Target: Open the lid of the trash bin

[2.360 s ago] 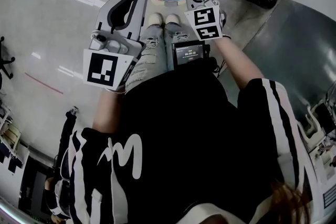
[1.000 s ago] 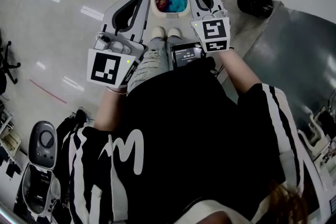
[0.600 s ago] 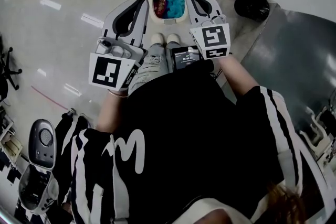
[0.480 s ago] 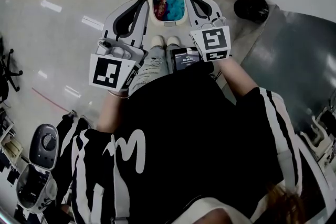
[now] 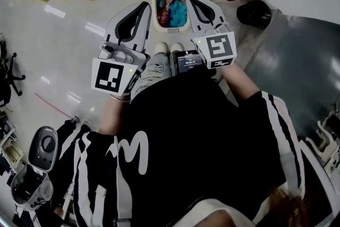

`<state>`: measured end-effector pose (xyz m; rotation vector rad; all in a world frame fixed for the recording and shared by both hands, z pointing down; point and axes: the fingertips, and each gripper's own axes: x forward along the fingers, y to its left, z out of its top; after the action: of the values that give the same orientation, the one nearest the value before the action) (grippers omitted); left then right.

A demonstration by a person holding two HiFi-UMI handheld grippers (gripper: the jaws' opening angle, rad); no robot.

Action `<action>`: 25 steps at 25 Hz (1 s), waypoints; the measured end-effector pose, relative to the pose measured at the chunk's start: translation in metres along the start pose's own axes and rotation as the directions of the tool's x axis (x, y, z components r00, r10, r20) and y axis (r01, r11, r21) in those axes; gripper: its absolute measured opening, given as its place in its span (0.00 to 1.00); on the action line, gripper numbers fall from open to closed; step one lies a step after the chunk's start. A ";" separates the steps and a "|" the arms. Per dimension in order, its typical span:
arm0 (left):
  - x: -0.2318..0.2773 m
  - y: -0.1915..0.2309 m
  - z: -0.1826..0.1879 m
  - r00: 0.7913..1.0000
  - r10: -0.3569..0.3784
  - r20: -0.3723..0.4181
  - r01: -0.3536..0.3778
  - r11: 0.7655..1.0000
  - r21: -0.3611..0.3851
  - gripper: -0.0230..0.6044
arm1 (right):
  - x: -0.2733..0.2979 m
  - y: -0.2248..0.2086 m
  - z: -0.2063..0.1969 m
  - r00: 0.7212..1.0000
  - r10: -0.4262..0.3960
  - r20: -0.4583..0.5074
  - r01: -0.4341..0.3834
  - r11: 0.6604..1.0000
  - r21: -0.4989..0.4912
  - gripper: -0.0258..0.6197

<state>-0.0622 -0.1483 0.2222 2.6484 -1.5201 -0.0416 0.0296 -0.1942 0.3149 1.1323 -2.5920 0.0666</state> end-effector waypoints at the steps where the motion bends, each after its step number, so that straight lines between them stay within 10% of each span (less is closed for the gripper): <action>1: 0.001 0.000 0.002 1.000 -0.001 0.004 0.001 1.000 0.002 0.05 | -0.001 0.000 0.004 1.000 0.003 0.008 -0.003 1.000 -0.001 0.05; 25: -0.004 -0.022 0.058 0.996 -0.046 0.078 0.041 0.997 0.065 0.05 | -0.036 0.001 0.079 0.982 0.012 0.190 -0.018 0.999 0.029 0.05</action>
<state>-0.0493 -0.1378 0.1626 2.7611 -1.5107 -0.1053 0.0306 -0.1808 0.2290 1.1827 -2.7752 0.0007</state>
